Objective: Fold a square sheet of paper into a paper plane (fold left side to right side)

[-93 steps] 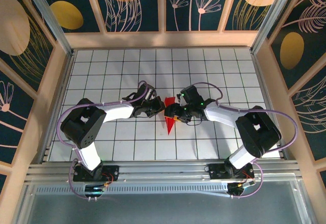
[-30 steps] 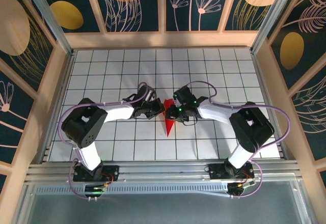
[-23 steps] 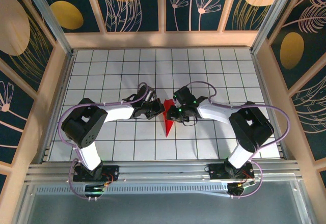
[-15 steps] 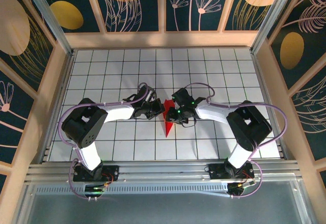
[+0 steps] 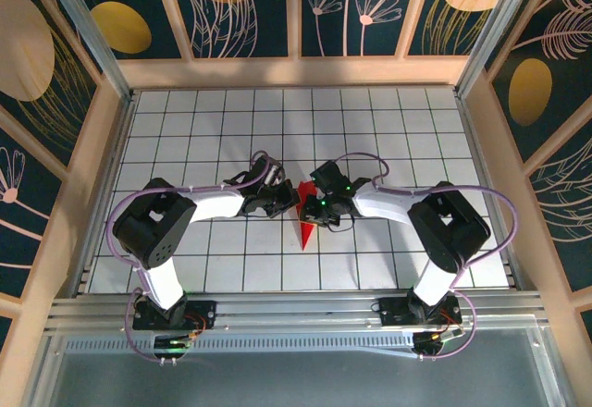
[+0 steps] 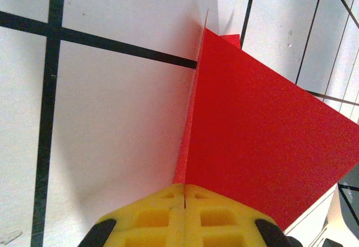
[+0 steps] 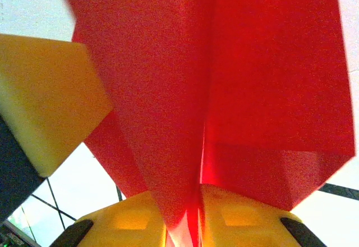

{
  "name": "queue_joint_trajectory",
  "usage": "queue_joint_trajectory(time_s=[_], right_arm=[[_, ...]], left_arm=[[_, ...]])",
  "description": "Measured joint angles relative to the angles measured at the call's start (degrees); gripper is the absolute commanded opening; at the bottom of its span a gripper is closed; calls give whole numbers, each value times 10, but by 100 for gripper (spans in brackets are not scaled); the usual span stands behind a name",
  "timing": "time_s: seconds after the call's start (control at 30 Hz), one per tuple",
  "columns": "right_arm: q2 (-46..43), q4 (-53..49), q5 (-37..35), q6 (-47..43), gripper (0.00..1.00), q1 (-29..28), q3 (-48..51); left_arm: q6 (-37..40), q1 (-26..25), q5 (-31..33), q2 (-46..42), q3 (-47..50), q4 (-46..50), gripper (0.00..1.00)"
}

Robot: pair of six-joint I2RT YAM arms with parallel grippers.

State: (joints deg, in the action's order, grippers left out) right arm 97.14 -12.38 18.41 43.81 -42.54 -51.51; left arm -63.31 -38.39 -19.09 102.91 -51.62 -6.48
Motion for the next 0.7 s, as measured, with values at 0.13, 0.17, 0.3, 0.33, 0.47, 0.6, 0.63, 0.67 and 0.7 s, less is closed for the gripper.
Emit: queue_joint_trajectory(time_s=[0.13, 0.17, 0.3, 0.33, 0.47, 0.6, 0.63, 0.67, 0.7], right_arm=[[9, 0, 0, 1, 20, -2, 0], [11, 0, 0, 2, 20, -2, 0], [16, 0, 0, 4, 16, -4, 0], [17, 1, 0, 7, 15, -4, 0], [17, 2, 1, 15, 9, -4, 0], [17, 2, 0, 17, 2, -4, 0], [17, 0, 0, 18, 1, -4, -1], [17, -2, 0, 17, 0, -4, -2], [17, -6, 0, 17, 0, -4, -6]], left_arm=[[0, 0, 0, 0, 0, 0, 0], [0, 0, 0, 0, 0, 0, 0], [0, 0, 0, 2, 0, 0, 0], [0, 0, 0, 2, 0, 0, 0], [0, 0, 0, 2, 1, -2, 3], [-4, 0, 13, -2, 9, -6, 18], [-5, 0, 21, -9, 15, -6, 26], [-6, 0, 30, -19, 19, -3, 33], [-6, 0, 41, -33, 23, 0, 38]])
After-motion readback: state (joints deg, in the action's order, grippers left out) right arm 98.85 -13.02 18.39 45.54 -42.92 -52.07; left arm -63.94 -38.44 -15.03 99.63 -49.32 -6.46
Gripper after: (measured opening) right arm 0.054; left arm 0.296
